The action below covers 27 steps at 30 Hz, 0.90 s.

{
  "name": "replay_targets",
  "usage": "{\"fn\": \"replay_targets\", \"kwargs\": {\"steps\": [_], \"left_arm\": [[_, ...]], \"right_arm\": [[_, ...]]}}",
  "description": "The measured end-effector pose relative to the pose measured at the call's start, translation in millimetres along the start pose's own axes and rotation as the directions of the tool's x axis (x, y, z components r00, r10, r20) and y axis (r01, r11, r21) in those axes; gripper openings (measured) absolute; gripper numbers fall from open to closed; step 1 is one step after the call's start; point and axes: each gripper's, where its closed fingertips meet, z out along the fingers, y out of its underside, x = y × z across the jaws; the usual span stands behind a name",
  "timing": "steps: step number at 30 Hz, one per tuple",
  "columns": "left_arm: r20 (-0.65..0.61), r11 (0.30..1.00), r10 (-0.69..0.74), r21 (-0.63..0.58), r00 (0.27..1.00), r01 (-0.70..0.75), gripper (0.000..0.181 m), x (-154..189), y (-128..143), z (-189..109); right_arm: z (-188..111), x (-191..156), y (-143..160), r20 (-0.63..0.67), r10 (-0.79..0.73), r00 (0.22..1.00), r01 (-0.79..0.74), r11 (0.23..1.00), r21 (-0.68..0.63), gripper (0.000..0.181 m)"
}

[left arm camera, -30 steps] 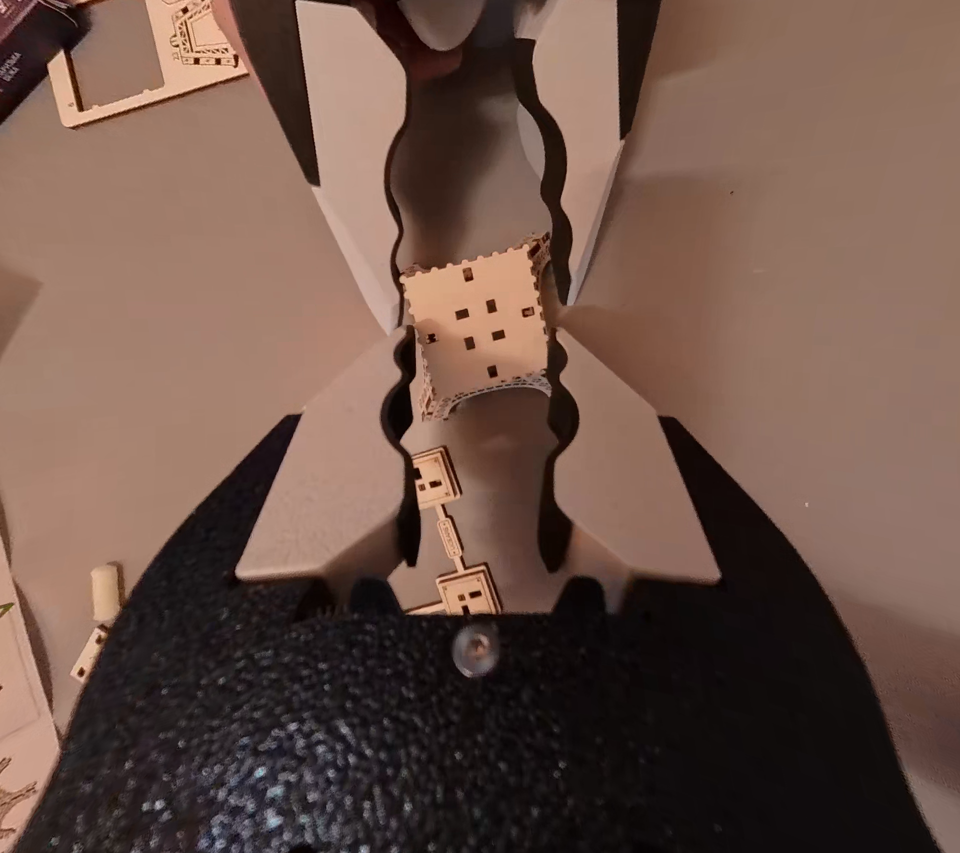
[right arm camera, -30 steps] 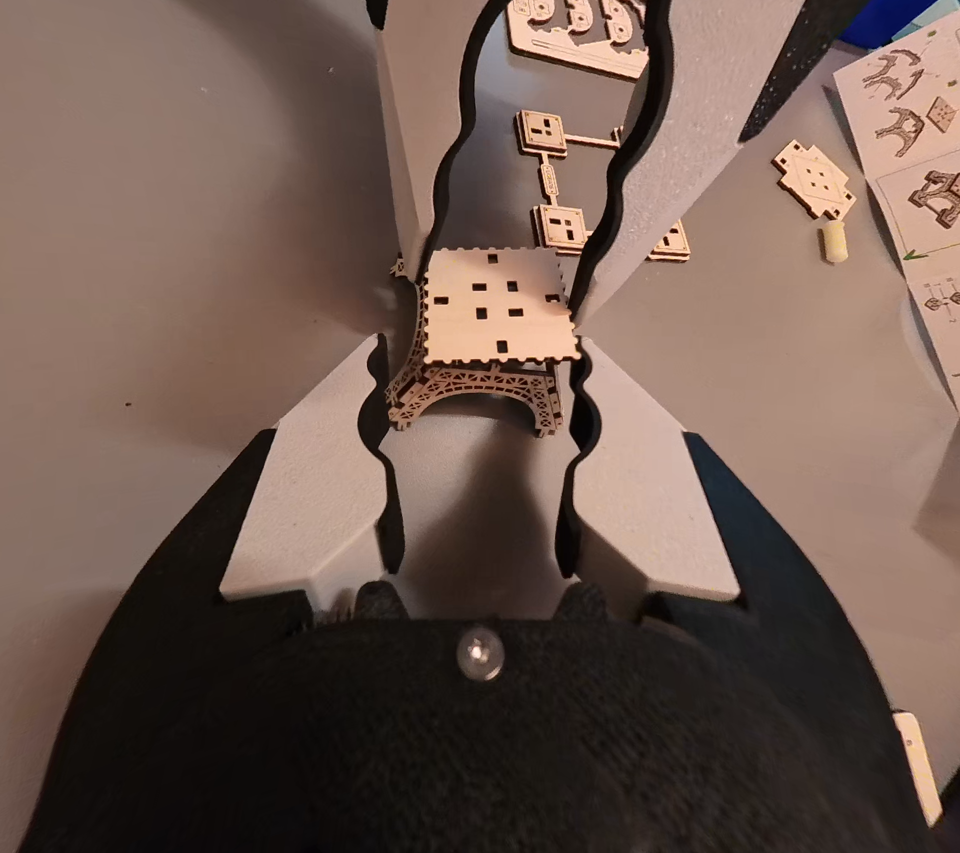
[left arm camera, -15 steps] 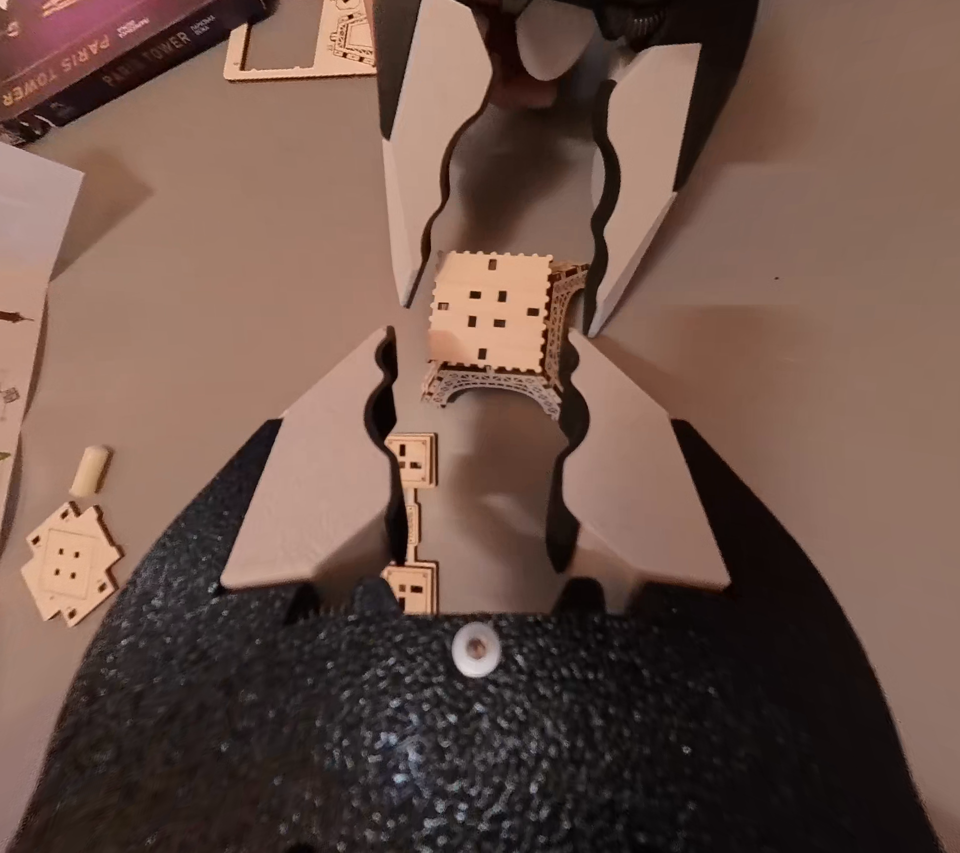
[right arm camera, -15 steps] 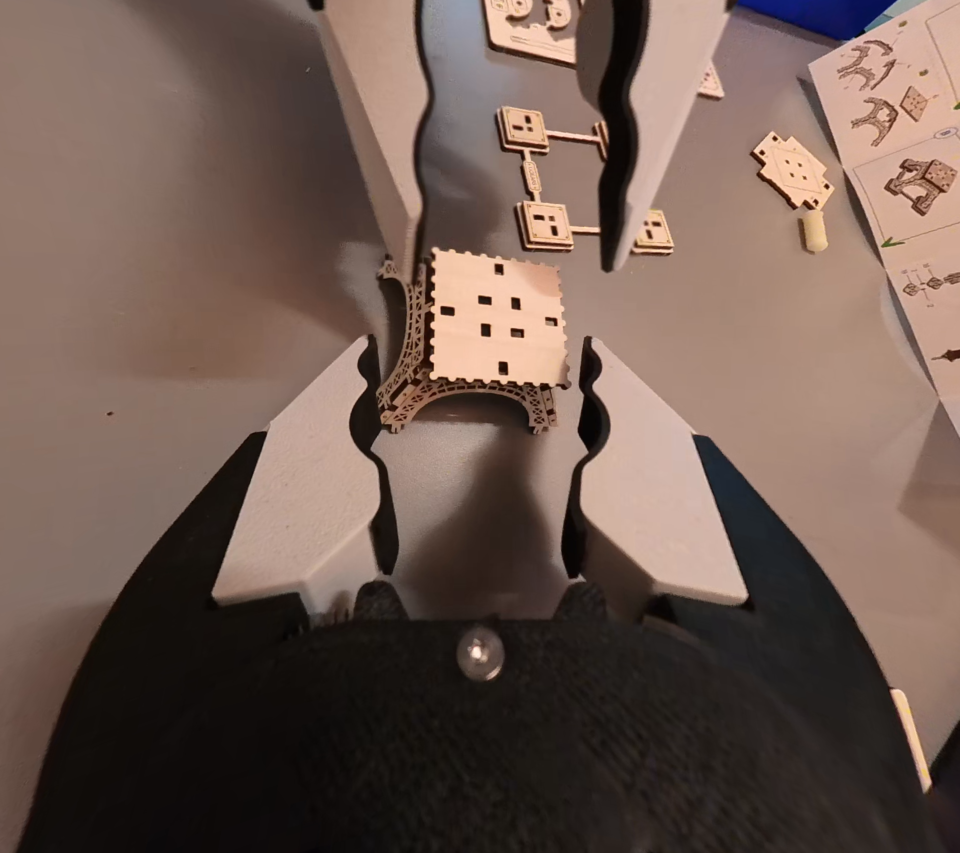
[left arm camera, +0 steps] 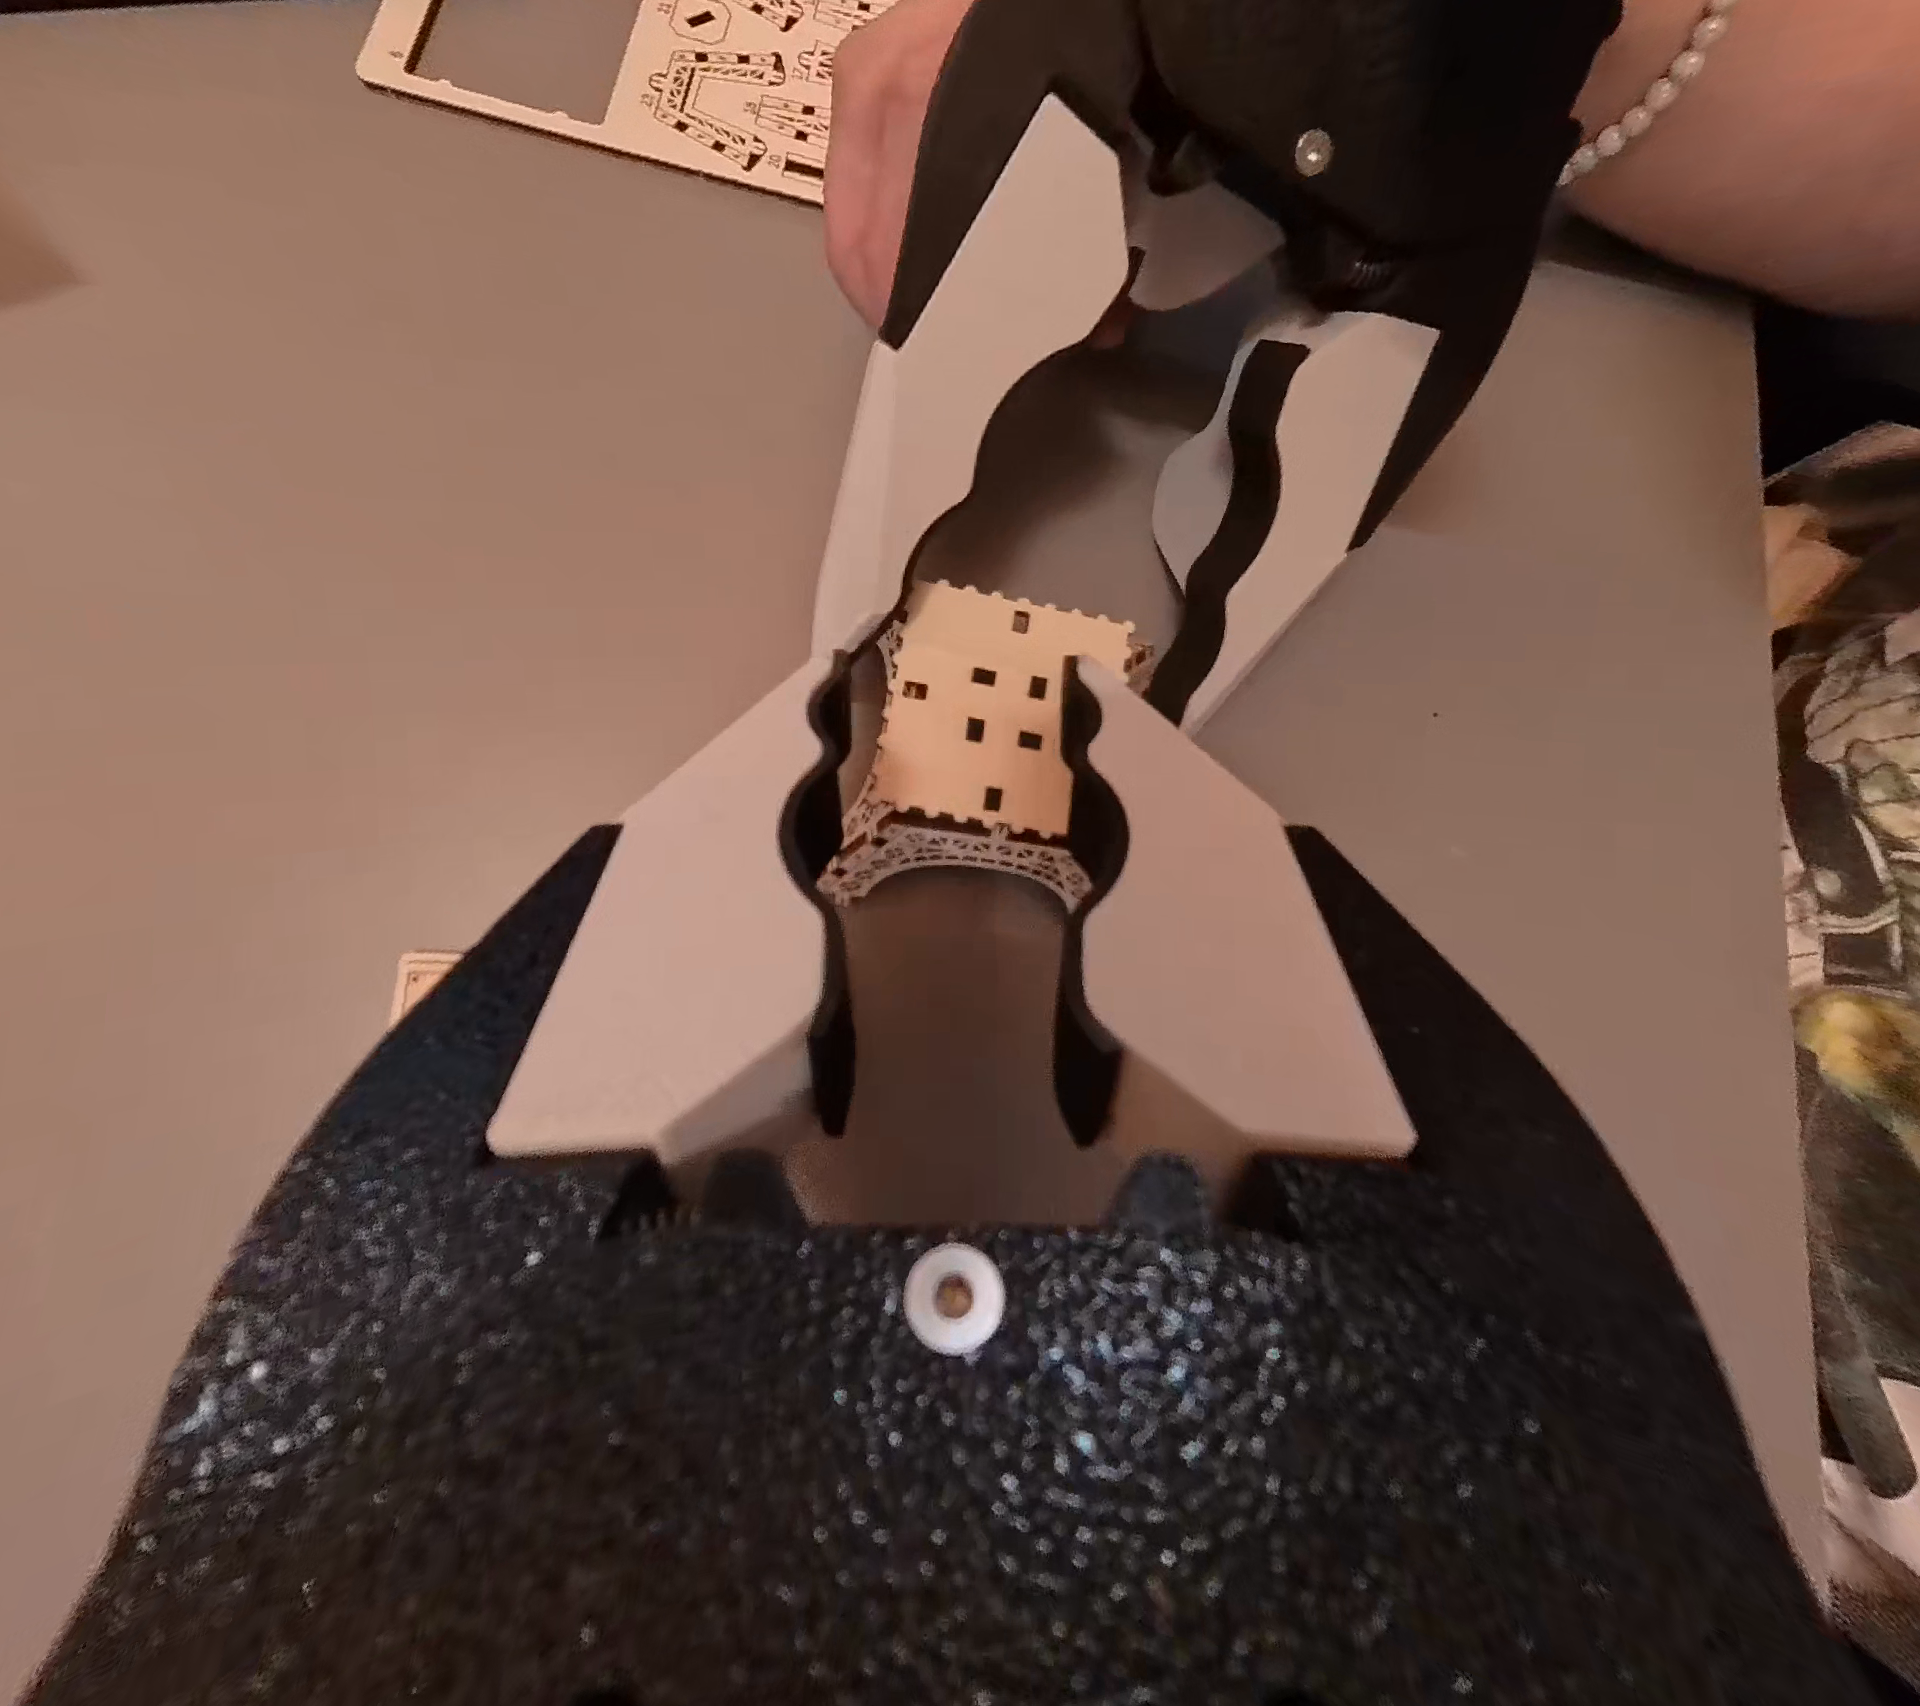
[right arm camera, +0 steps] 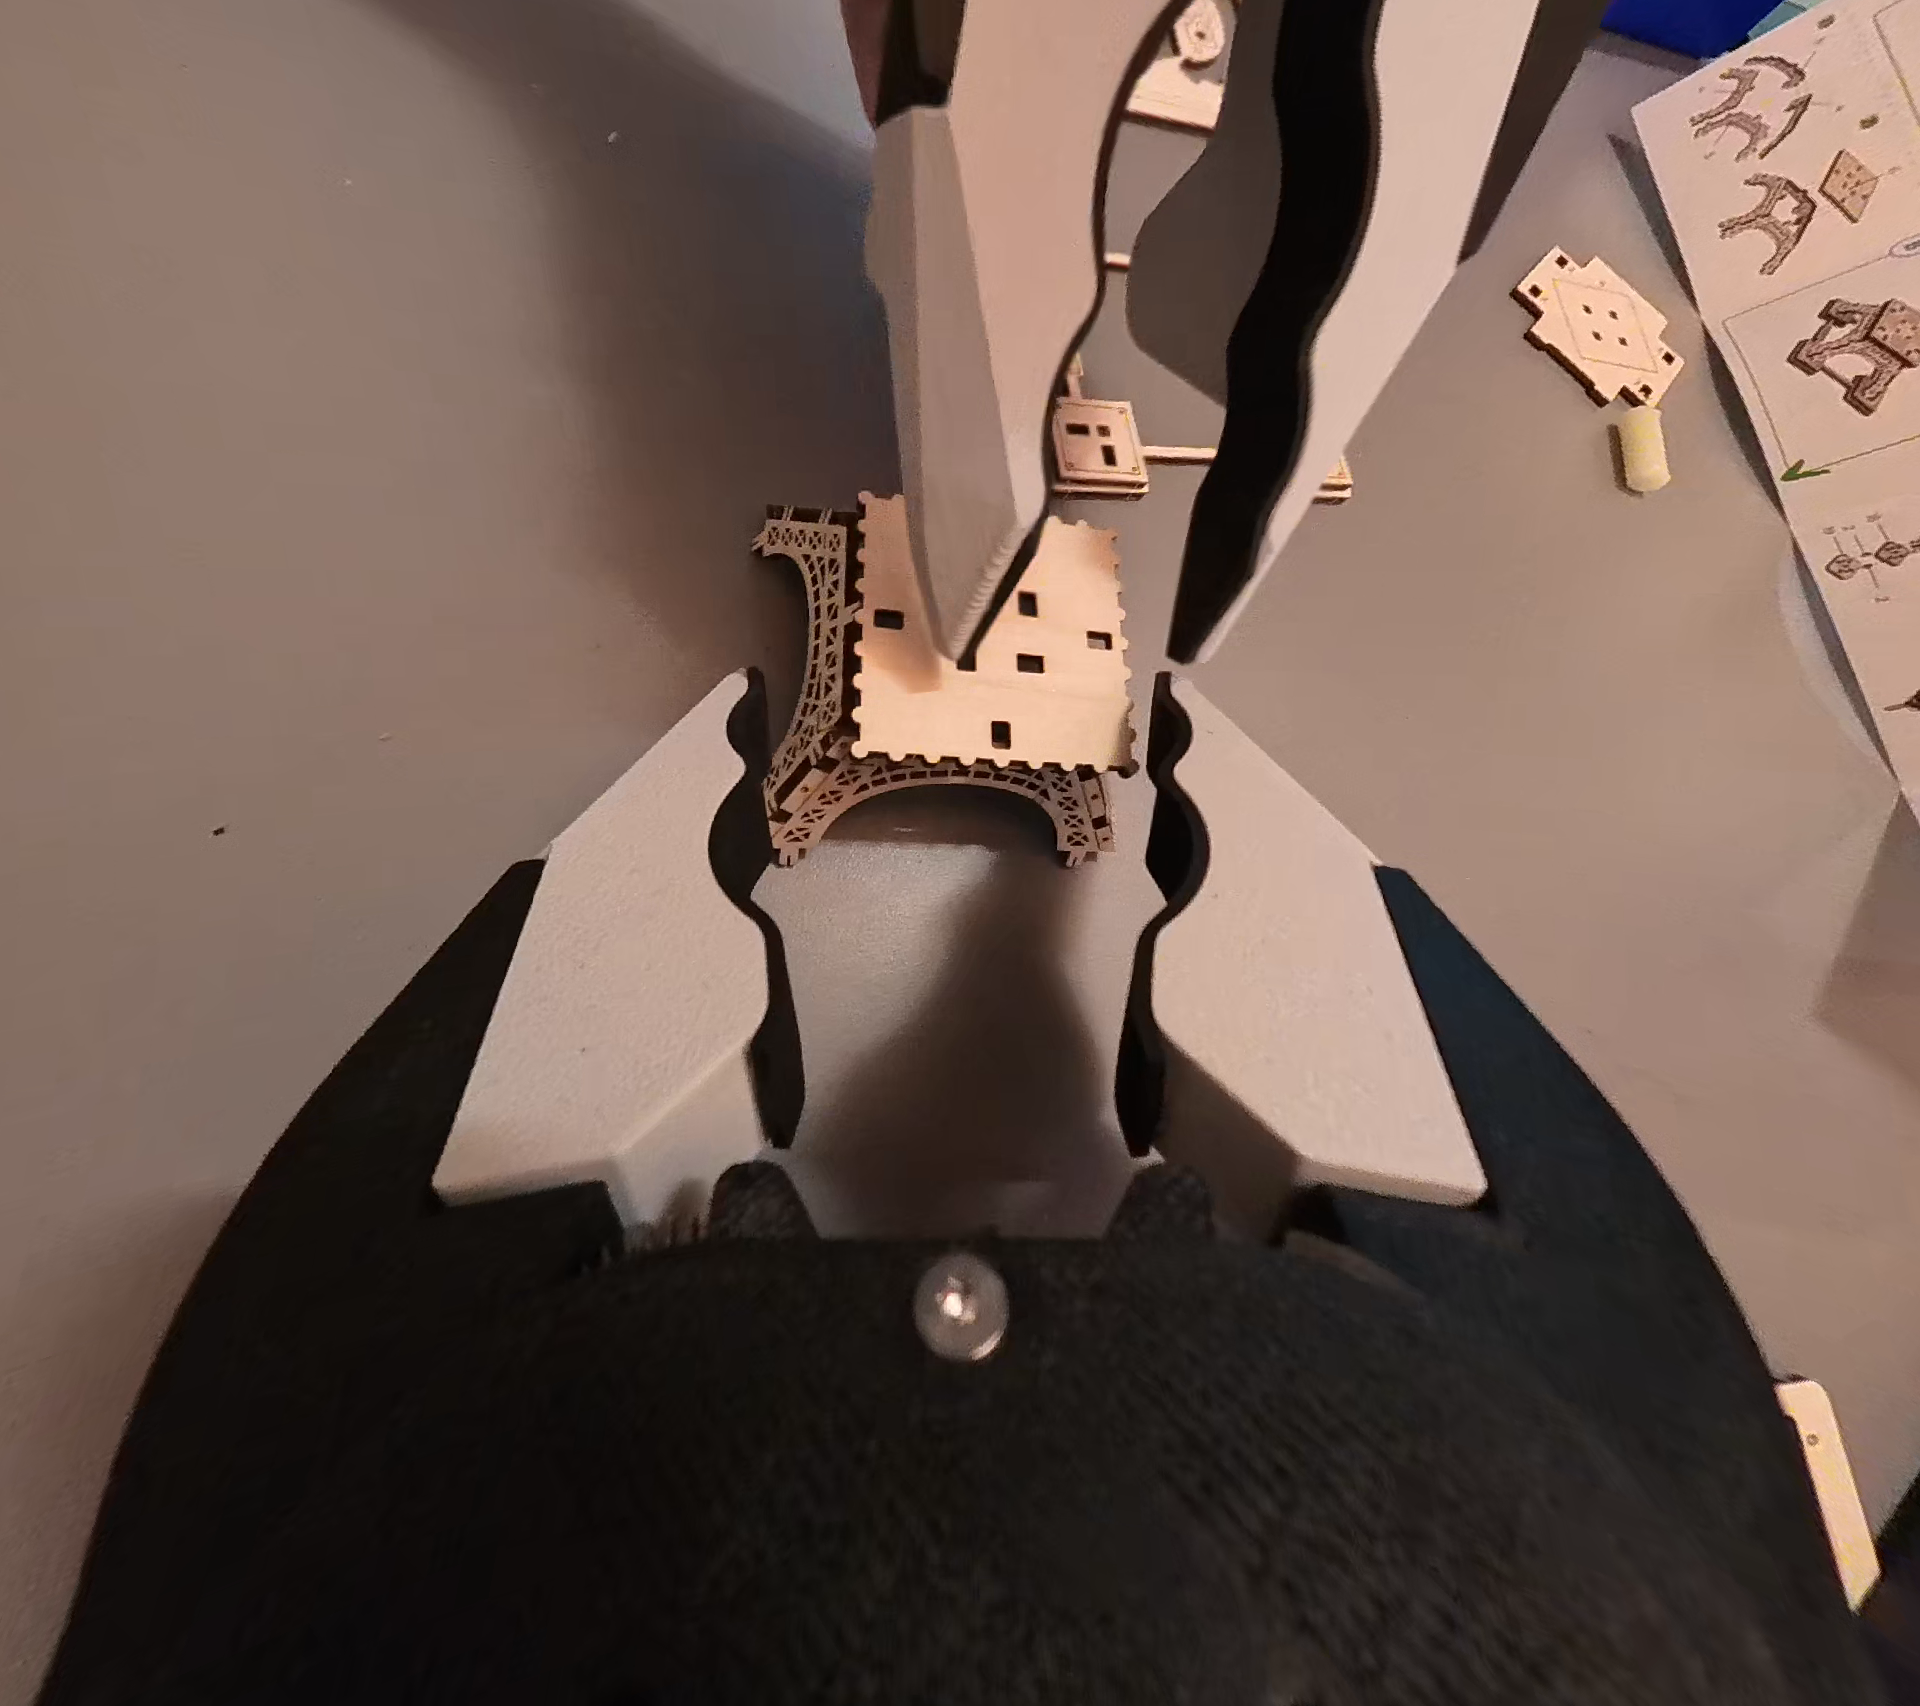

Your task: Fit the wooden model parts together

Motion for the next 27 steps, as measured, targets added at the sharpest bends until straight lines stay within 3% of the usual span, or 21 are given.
{"fn": "replay_targets", "kwargs": {"steps": [10,18,27], "left_arm": [[0.059,0.999,0.049,-0.021,0.997,-0.048,0.047,4,8,-1],[0.095,0.995,0.065,0.074,0.993,-0.072,0.053,3,-4,-9],[0.165,0.986,0.167,-0.035,0.972,-0.164,0.053,9,12,-4]], "right_arm": [[0,-1,0,0.007,-0.003,1.0,0.003,1.0,0.0,0.07],[0,-1,0,0.004,-0.005,1.0,0.005,1.0,-0.001,0.066],[0,-1,0,0.004,-0.007,1.0,0.007,1.0,-0.001,0.065]]}}
